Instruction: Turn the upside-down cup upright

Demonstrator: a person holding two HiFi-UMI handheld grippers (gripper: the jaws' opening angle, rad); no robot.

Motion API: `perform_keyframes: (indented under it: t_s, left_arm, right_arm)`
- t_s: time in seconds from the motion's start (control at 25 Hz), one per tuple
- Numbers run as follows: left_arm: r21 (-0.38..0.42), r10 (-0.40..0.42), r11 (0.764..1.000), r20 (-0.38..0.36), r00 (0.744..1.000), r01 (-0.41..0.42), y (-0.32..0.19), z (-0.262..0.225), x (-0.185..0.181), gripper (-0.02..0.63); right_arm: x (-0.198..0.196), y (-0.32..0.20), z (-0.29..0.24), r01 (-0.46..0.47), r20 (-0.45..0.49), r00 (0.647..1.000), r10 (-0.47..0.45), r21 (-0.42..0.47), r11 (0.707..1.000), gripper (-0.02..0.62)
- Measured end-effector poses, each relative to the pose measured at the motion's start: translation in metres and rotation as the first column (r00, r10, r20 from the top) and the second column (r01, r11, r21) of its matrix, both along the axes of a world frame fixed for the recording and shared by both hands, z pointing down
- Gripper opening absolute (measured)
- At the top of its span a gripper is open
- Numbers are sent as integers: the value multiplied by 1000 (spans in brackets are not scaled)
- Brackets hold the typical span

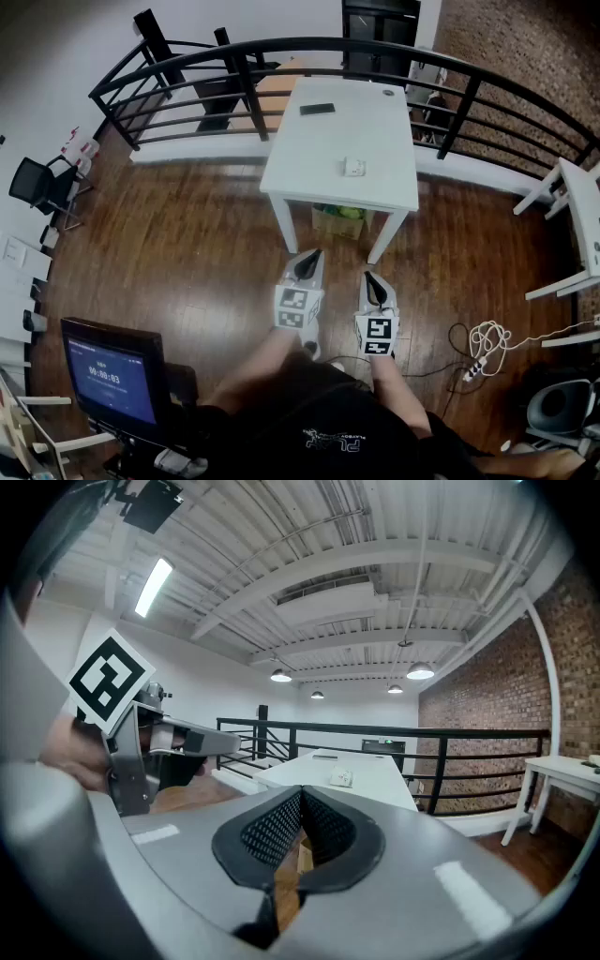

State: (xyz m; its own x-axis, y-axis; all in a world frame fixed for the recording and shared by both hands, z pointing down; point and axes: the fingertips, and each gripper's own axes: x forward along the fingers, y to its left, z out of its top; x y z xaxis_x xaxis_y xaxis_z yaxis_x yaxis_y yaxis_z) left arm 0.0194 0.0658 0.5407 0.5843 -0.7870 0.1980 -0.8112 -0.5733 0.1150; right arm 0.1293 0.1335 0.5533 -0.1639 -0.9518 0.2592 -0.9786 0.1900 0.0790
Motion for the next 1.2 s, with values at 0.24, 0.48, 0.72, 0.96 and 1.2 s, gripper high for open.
perform_keyframes:
  t_s: [0.24,0.48,0.72,0.96,1.2]
  left_arm:
    - [24,-12,1000,47,999,10,-60,-3,-30,-3]
    - [12,-12,1000,25,1000,11,-117,5,-44,-3]
    - [7,5,1000,32,999,-6,-148,5,-54,-3]
    - [-8,18,1000,1,1000,-18,-162,18,-53,-3]
    - [-35,35,999,5,999,-35,-174,27,-32,-3]
  right_arm:
    - [-22,-59,10,-8,3,1000,8,-23,1000,14]
    - [-30,-116,11,-13,-22,1000,12,-35,999,14]
    - [-45,-151,13,-16,-37,999,15,-45,999,14]
    - [-48,-169,15,-7,-56,998,3,-69,998,14]
    - [-30,-181,30,-13,-53,999,8,-99,995,14]
